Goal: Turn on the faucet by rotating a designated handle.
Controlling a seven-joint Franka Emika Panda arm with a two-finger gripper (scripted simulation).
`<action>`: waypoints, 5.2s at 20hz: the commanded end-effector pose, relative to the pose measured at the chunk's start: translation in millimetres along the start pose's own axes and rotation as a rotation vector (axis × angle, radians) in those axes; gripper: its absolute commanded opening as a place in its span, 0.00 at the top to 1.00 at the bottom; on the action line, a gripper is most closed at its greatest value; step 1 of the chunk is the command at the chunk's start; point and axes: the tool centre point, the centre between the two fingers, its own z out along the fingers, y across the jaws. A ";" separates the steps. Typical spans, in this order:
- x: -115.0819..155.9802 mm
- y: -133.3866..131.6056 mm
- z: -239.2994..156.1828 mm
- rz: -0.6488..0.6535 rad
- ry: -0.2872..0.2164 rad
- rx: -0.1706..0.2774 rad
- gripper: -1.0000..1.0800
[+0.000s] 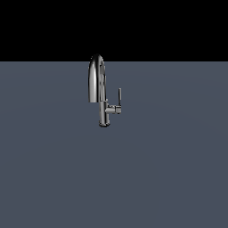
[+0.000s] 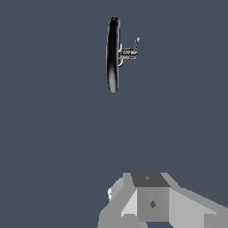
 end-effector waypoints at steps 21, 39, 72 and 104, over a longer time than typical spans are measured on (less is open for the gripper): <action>121.5 3.5 32.3 0.309 -0.275 0.293 1.00; 222.2 27.5 96.3 0.607 -0.543 0.586 1.00; 329.9 63.1 314.9 1.236 -1.105 1.202 1.00; 278.1 57.5 319.9 1.260 -1.127 1.227 1.00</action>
